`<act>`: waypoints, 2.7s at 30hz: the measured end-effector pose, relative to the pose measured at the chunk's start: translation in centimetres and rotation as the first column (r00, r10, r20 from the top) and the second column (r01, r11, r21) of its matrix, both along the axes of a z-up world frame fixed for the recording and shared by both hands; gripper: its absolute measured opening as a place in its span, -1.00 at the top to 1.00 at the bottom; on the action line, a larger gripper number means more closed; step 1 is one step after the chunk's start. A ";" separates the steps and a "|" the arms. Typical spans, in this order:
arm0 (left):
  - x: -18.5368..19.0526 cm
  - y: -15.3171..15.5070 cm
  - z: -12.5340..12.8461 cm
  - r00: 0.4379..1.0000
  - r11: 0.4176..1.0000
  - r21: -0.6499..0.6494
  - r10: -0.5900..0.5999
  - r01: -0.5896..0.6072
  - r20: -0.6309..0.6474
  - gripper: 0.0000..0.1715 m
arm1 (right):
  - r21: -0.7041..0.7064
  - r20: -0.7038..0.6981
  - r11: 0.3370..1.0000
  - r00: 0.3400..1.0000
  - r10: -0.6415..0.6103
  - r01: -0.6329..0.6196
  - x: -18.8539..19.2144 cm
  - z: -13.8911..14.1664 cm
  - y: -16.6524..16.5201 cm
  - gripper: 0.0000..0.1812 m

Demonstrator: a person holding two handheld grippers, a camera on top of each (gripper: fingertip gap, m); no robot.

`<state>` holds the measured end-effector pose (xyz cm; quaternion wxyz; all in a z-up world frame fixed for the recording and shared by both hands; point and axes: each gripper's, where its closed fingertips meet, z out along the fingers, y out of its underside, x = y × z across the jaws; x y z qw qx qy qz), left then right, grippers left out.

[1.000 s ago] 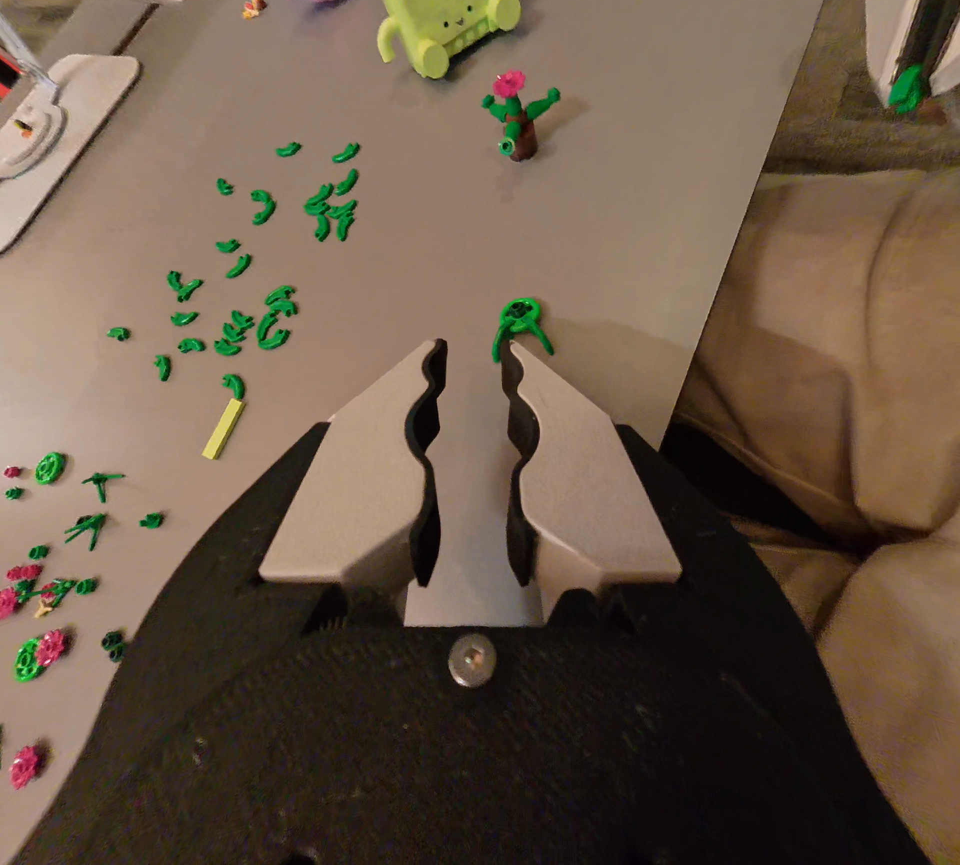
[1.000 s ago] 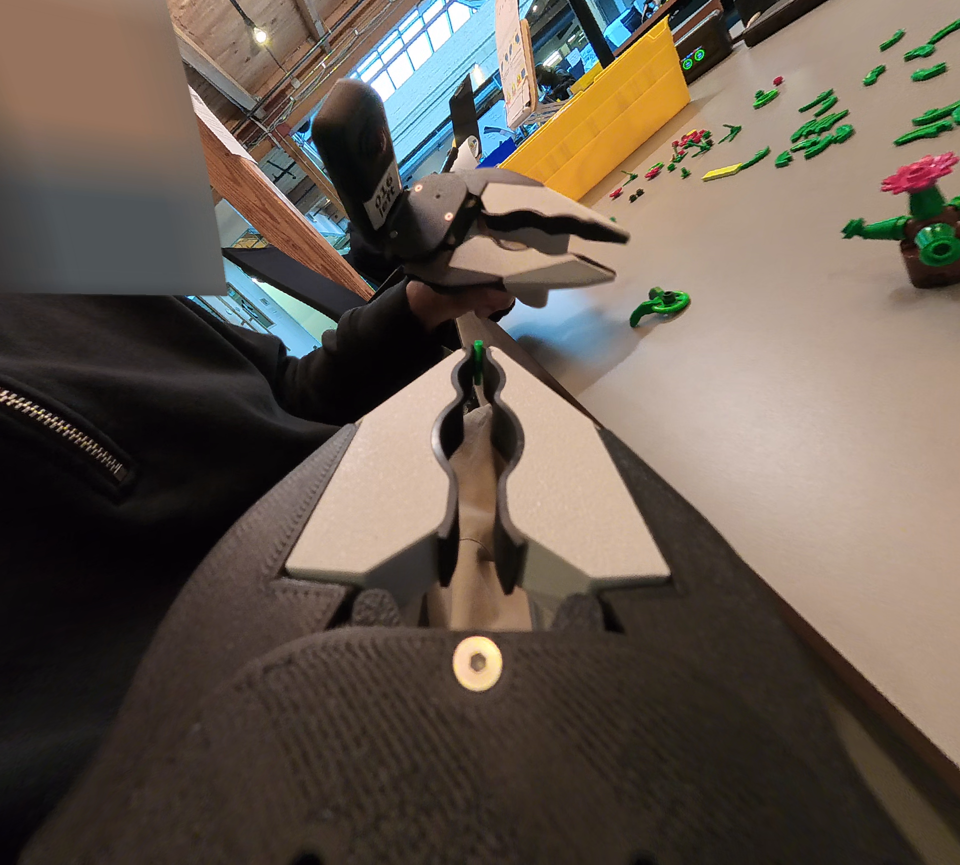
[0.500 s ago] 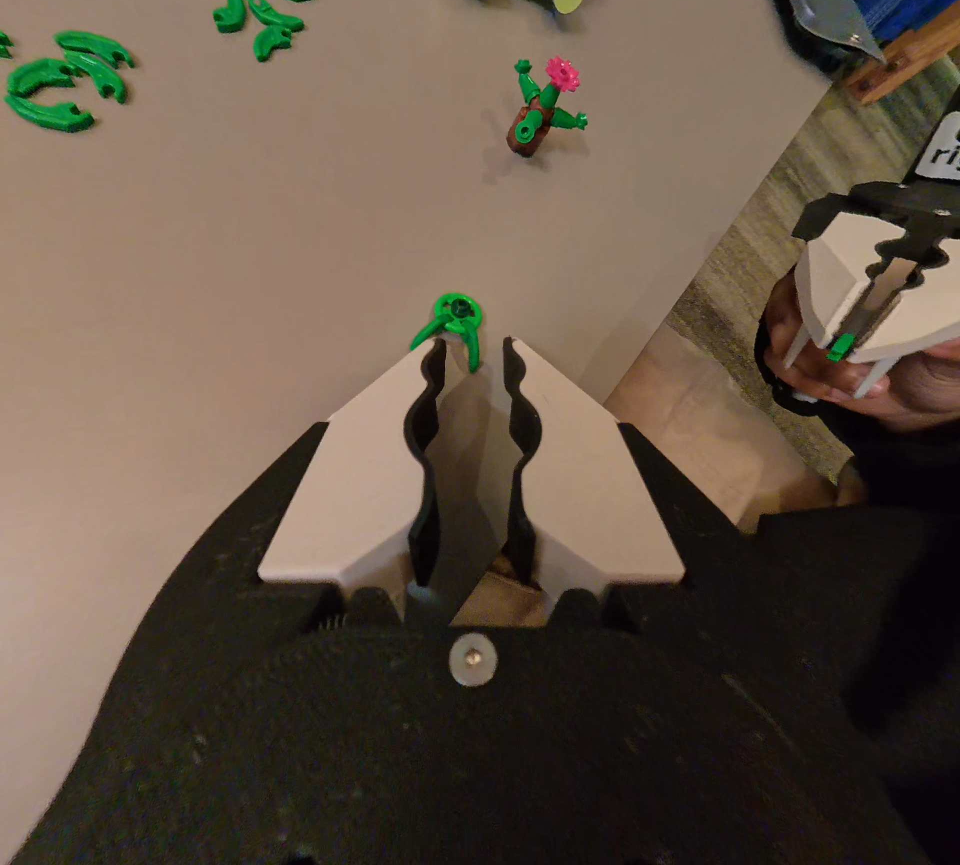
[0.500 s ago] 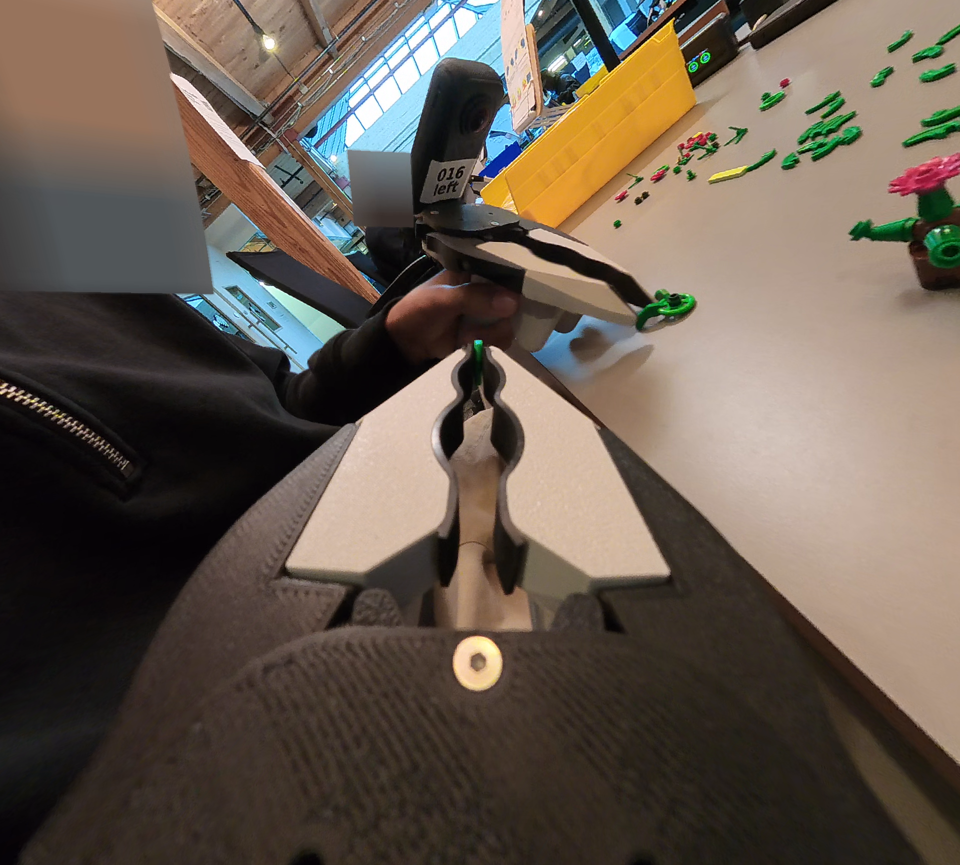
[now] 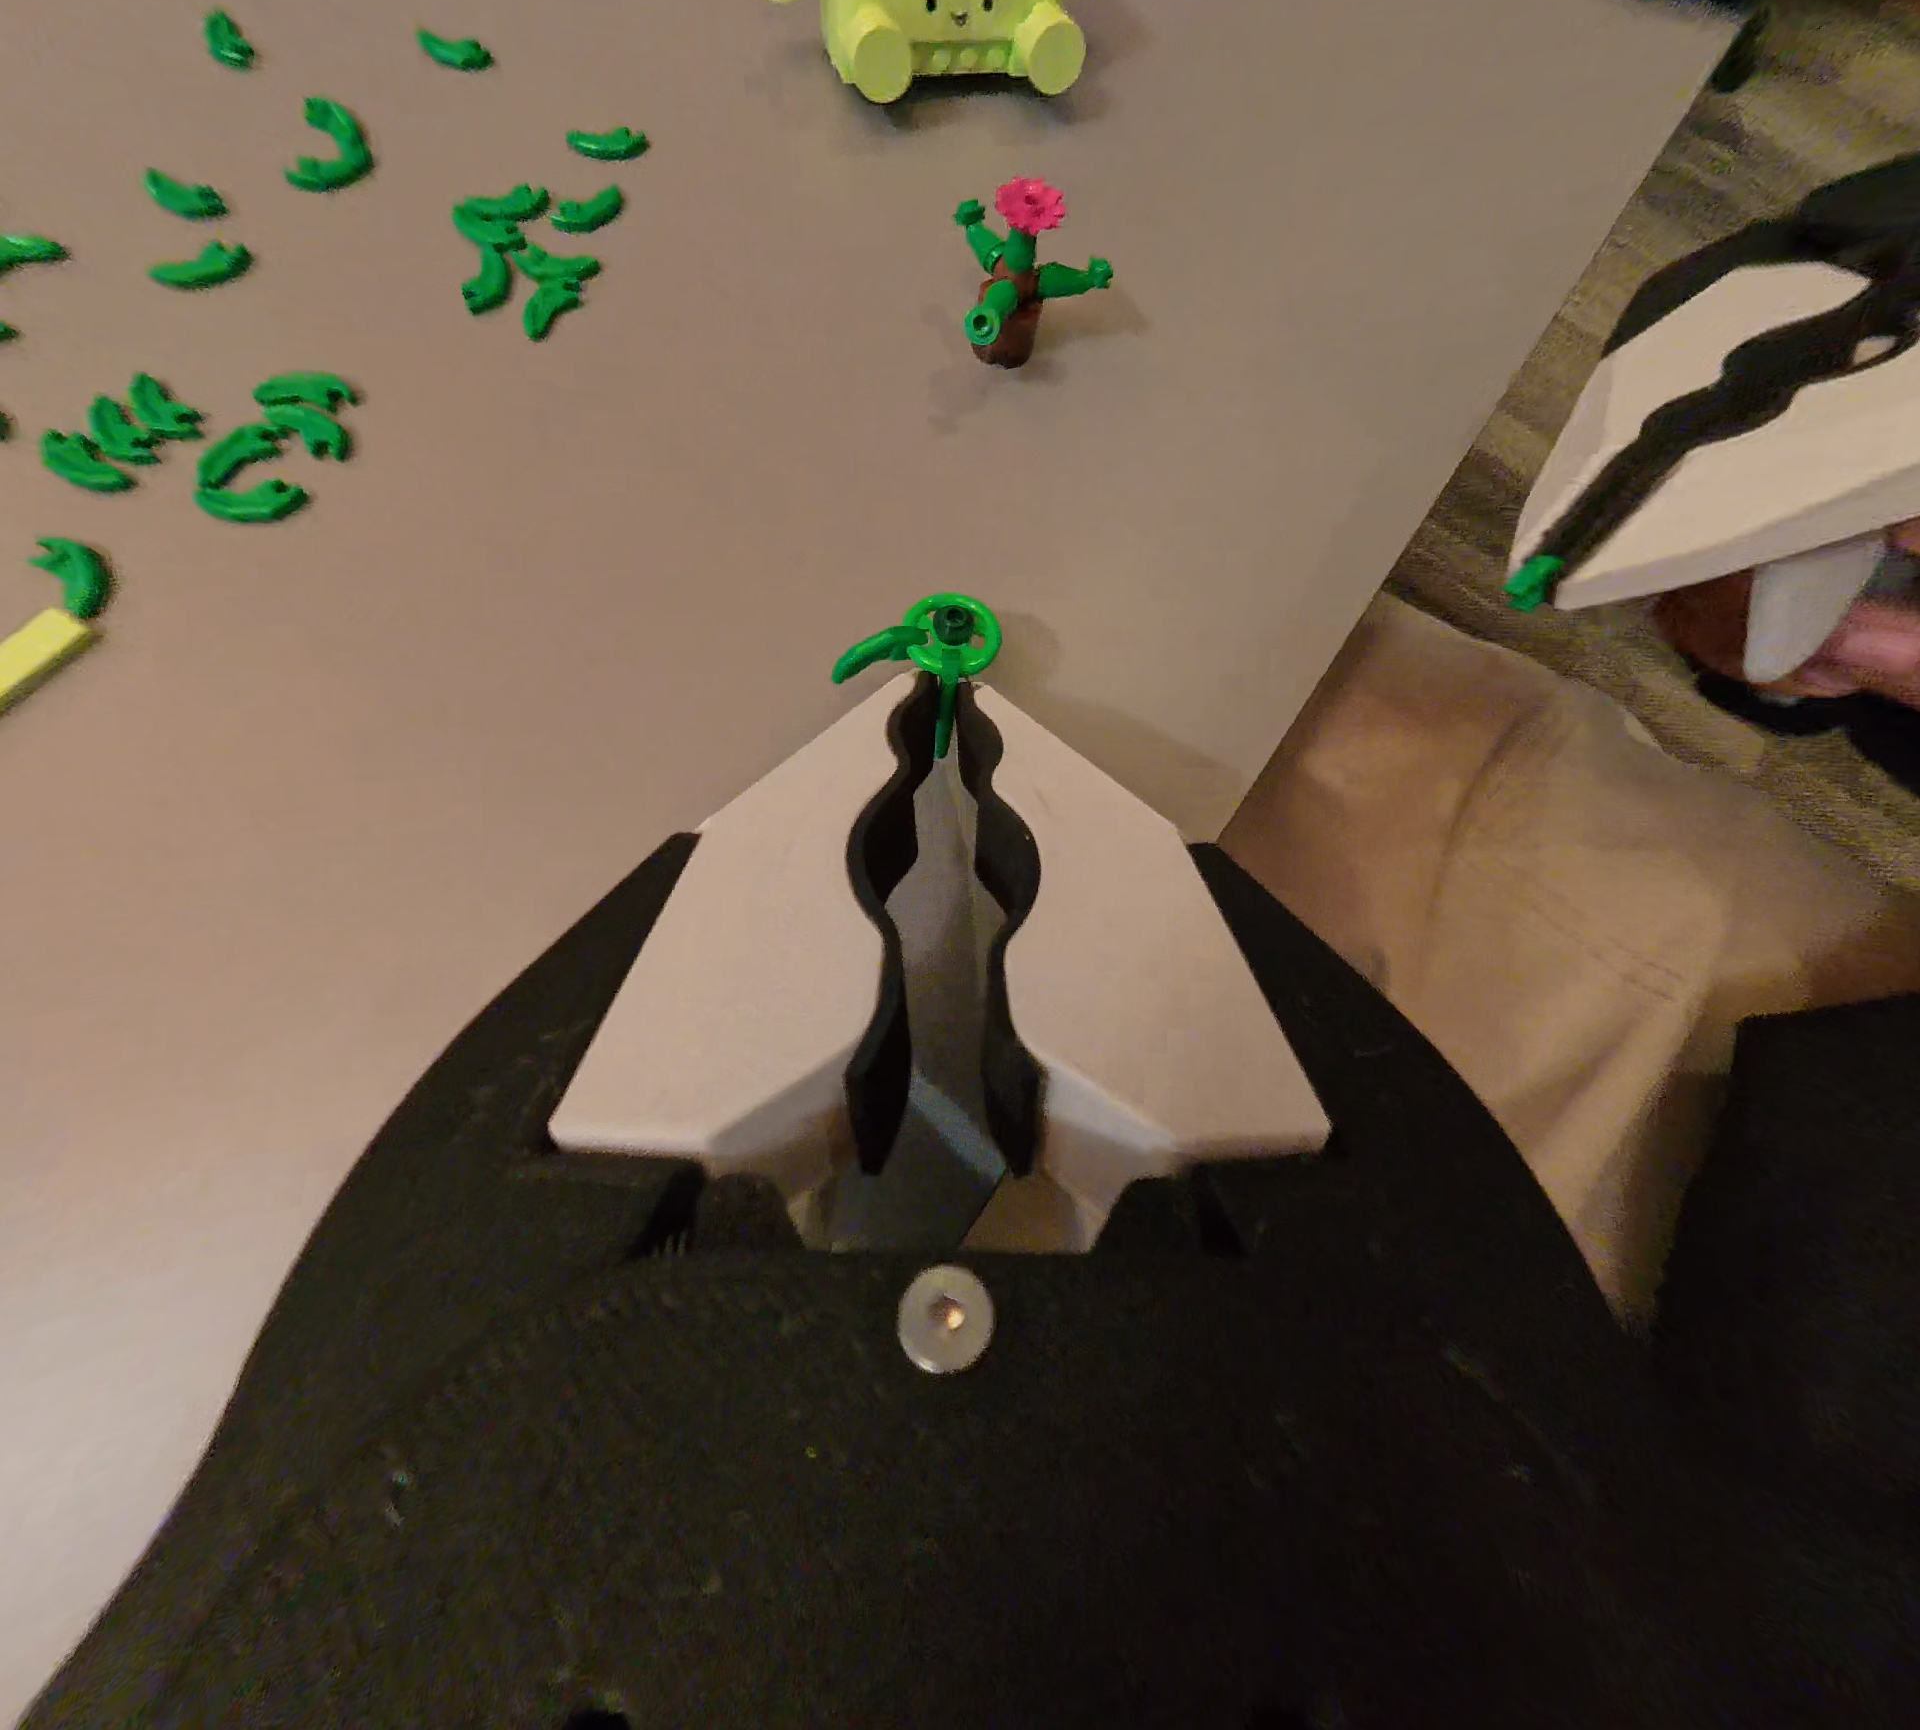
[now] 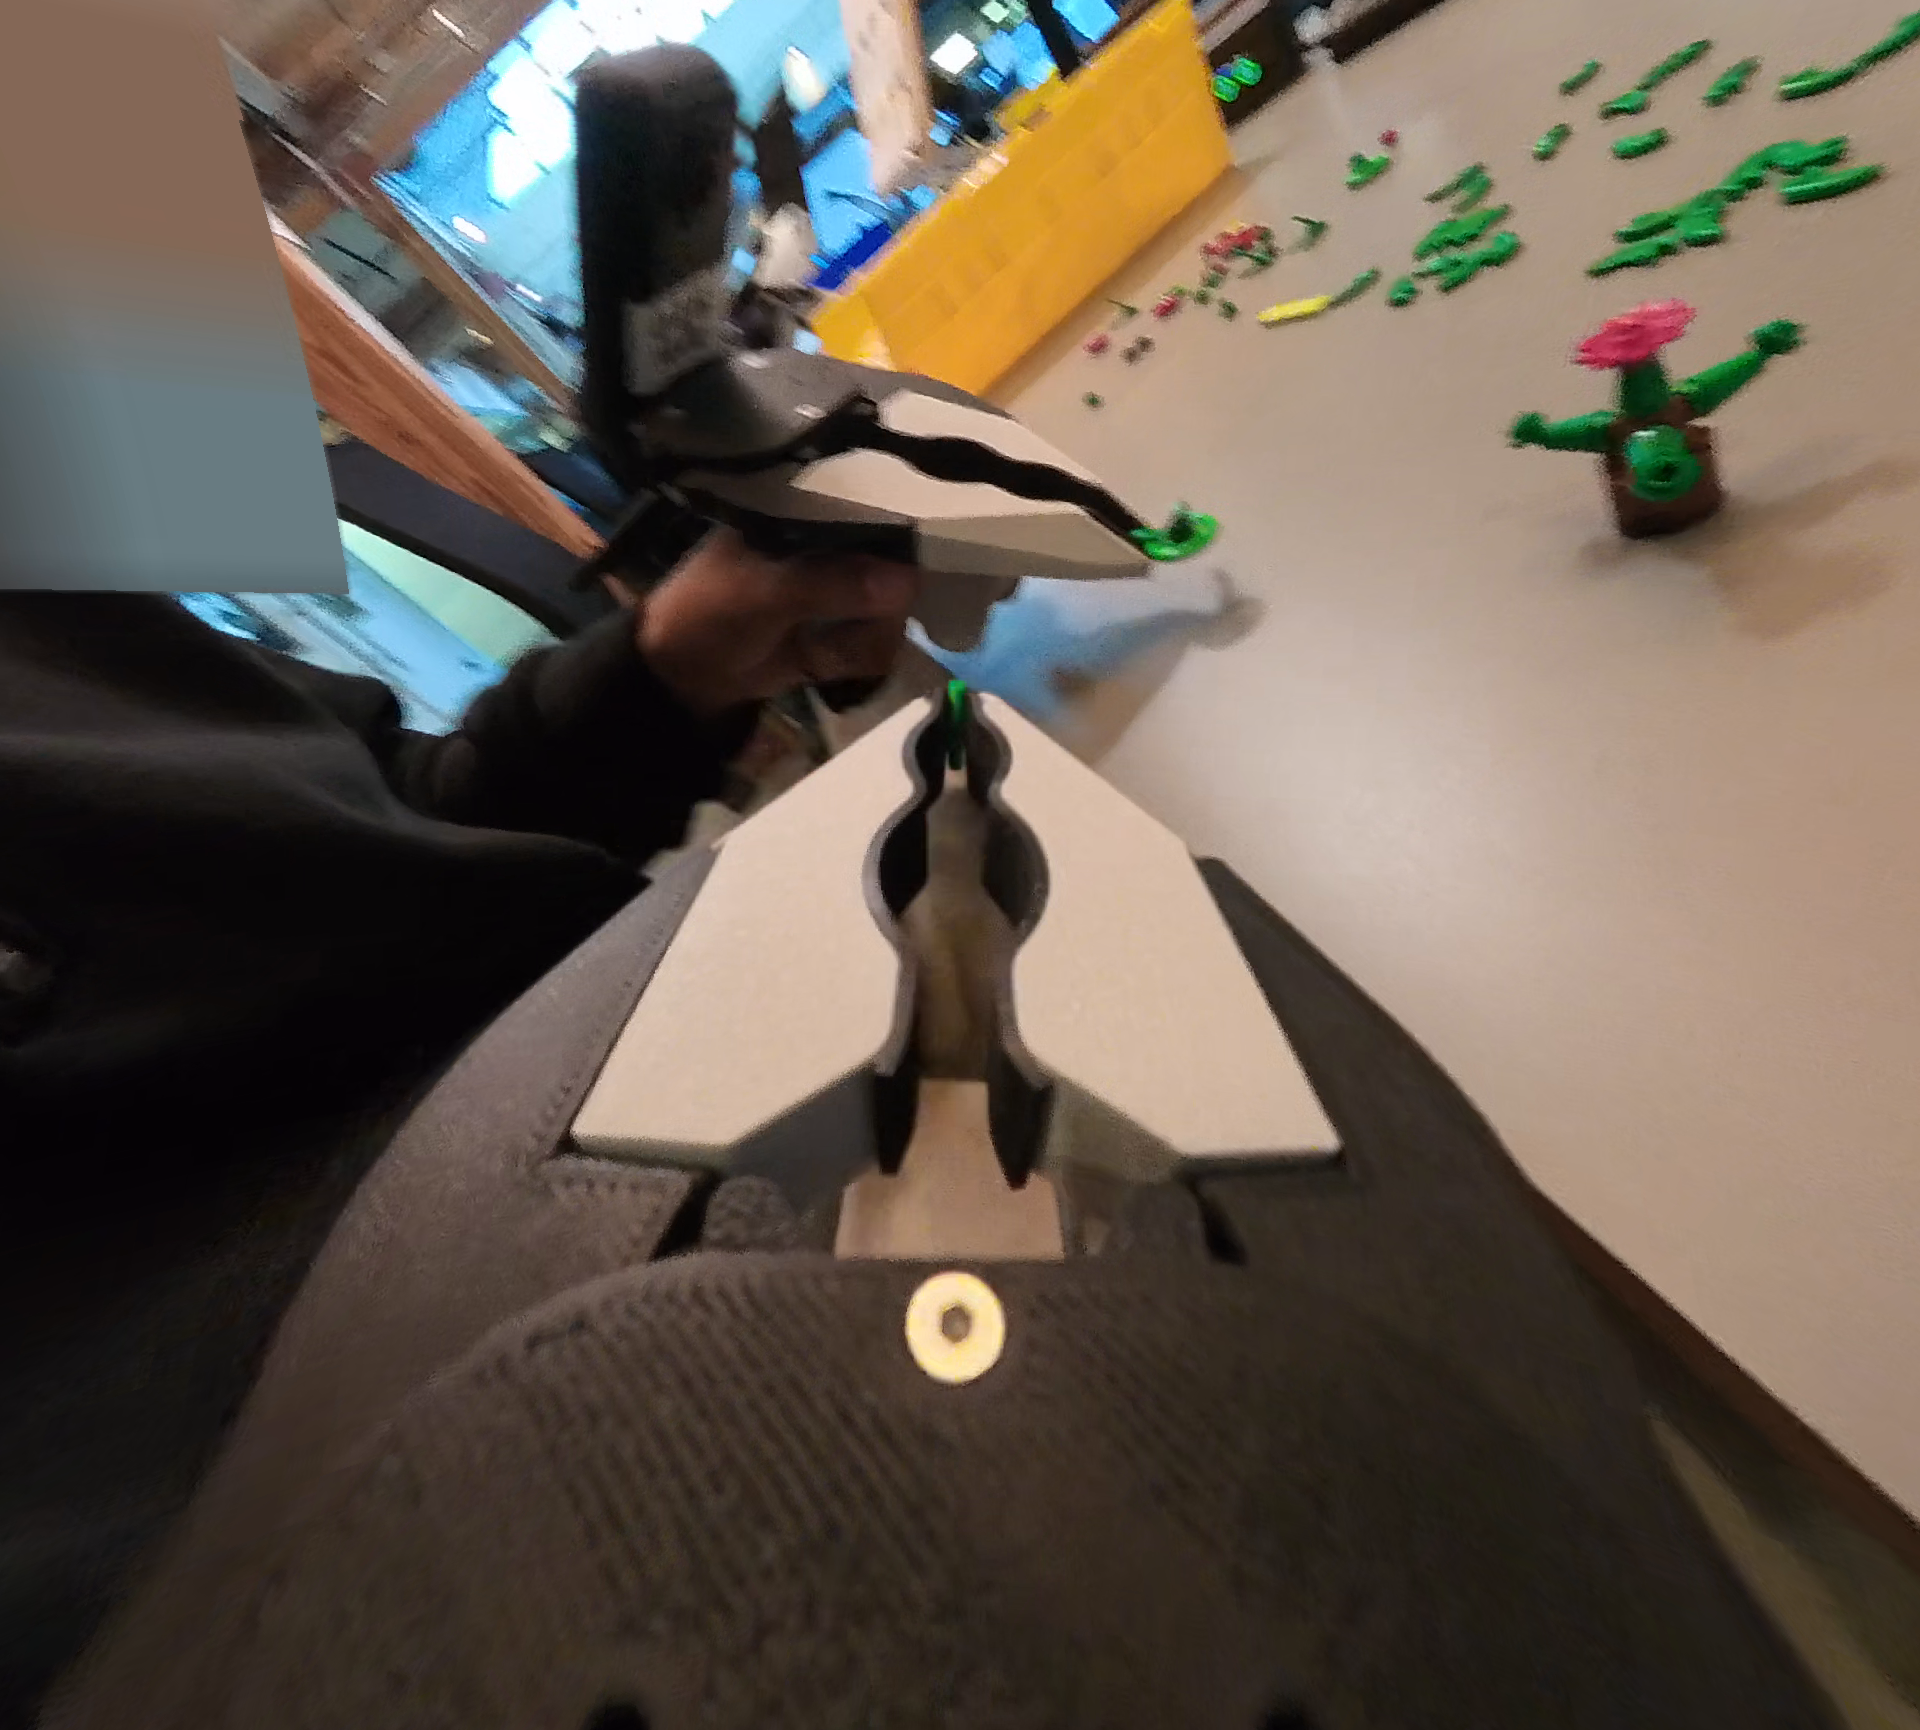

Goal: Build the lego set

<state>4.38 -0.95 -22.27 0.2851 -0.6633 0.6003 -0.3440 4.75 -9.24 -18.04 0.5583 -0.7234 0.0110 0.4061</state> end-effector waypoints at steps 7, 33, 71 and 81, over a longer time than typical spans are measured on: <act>-0.6 0.7 -0.2 1.000 0.999 0.042 0.006 -0.006 0.001 0.97 | -0.095 0.394 0.989 0.916 -0.070 0.117 1.6 -2.4 1.2 0.99; -1.5 2.2 -1.5 0.966 0.904 0.372 -0.134 0.210 -0.220 0.95 | -0.258 0.466 0.966 0.878 0.110 0.016 -0.6 -4.4 8.0 0.98; -0.3 2.5 -0.9 0.986 0.704 -0.695 0.040 -0.145 -0.165 0.96 | -0.320 0.568 0.947 0.804 0.179 0.016 -0.7 -5.3 10.2 0.99; -0.3 2.3 -1.0 0.987 0.717 -0.685 0.025 -0.129 -0.161 0.97 | -0.331 0.544 0.944 0.819 0.183 0.009 -0.7 -5.3 10.2 0.99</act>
